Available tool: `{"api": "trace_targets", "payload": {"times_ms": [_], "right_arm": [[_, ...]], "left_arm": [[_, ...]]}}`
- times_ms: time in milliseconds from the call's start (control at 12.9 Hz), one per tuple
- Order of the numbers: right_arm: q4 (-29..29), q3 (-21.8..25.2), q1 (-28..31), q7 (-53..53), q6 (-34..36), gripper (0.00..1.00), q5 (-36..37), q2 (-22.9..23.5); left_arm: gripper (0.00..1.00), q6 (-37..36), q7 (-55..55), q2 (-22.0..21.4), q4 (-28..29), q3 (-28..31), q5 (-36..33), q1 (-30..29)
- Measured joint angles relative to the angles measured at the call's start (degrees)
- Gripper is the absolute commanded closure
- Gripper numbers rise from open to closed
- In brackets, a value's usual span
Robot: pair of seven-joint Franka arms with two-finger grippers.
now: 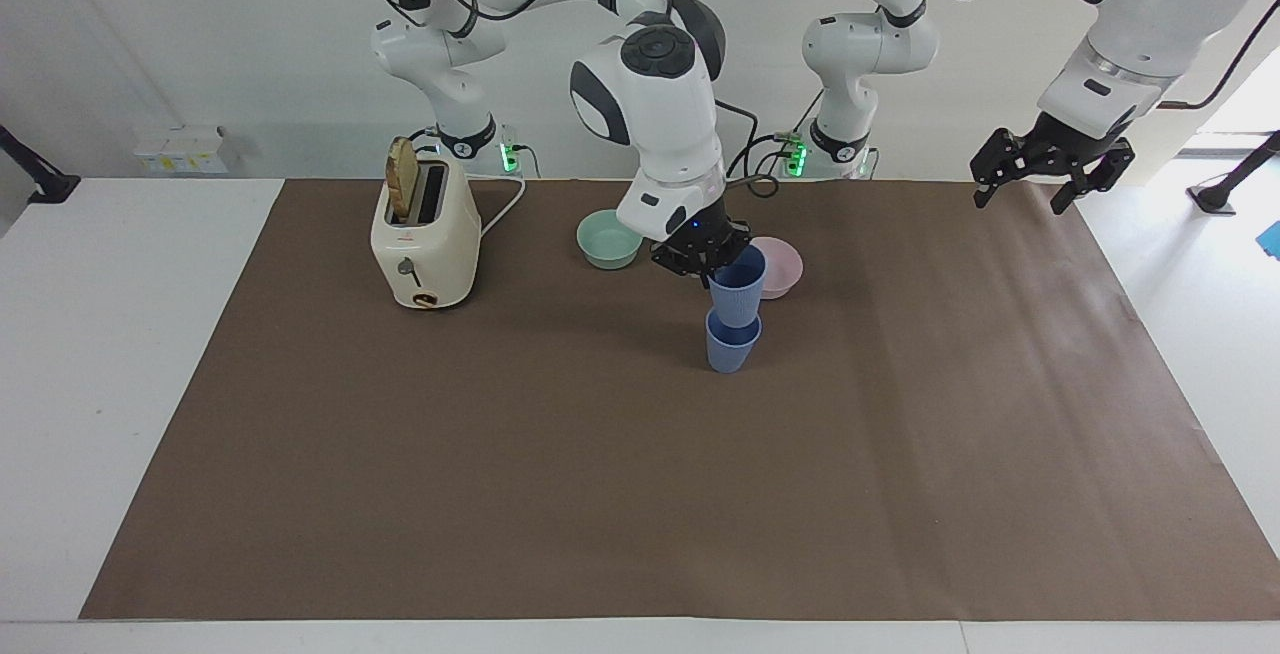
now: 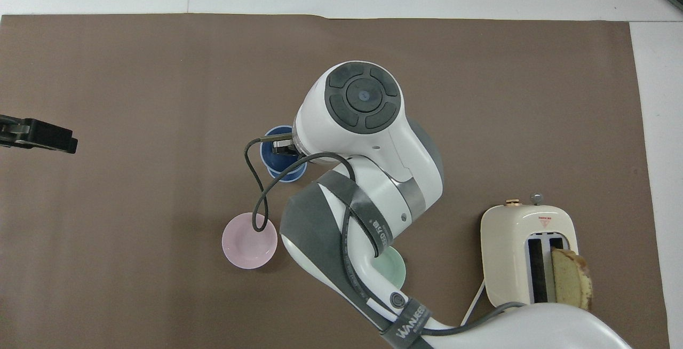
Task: Stack blue cups with both arms
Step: 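Lower the held cup into the center cup and open the right gripper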
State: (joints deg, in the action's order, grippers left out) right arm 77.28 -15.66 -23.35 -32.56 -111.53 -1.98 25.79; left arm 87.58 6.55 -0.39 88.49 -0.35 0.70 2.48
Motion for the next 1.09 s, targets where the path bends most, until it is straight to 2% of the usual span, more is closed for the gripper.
{"api": "trace_targets", "payload": {"times_ms": [1088], "right_arm": [[0.1, 0.0, -0.3, 0.0, -1.4, 1.00, 1.6, 5.0]], "left_arm": [[0.00, 0.0, 0.0, 0.0, 0.0, -0.1, 0.0, 0.0]]}}
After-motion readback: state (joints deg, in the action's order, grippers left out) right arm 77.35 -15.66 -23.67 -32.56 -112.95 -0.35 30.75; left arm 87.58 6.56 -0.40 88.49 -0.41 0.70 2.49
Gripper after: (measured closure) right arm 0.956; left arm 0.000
